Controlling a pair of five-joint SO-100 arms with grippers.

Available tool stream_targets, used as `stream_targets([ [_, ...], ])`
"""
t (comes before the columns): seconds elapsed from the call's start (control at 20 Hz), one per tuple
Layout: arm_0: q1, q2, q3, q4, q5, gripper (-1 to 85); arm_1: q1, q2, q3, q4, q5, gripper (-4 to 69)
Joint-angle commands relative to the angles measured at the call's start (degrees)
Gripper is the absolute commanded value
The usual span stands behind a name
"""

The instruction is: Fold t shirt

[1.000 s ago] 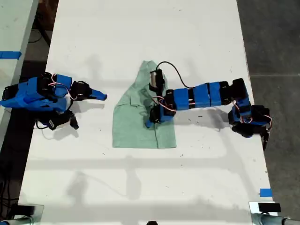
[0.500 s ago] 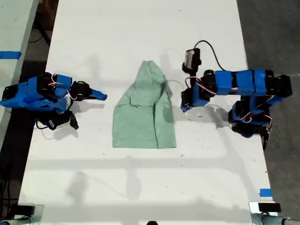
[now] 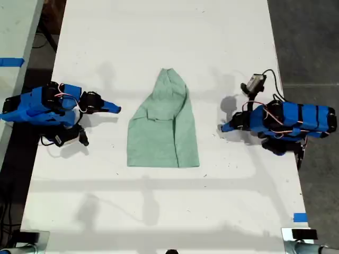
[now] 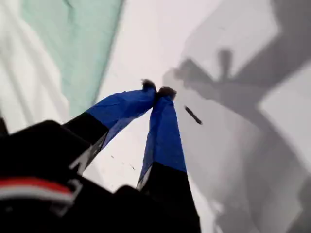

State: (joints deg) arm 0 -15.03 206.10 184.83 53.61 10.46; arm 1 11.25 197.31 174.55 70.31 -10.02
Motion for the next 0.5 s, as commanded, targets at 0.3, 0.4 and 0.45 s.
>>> stream_targets([
  [0.3, -0.8, 0.5, 0.0, -0.1, -0.4, -0.1, -0.8, 3.9, 3.1, 2.0, 0.6, 2.1],
  [0.4, -0.8, 0.5, 0.0, -0.2, -0.4, -0.1, -0.7, 3.9, 3.1, 2.0, 0.7, 2.1],
  [0.45, -0.8, 0.5, 0.0, -0.2, -0.4, -0.1, -0.7, 3.9, 3.1, 2.0, 0.5, 2.1],
])
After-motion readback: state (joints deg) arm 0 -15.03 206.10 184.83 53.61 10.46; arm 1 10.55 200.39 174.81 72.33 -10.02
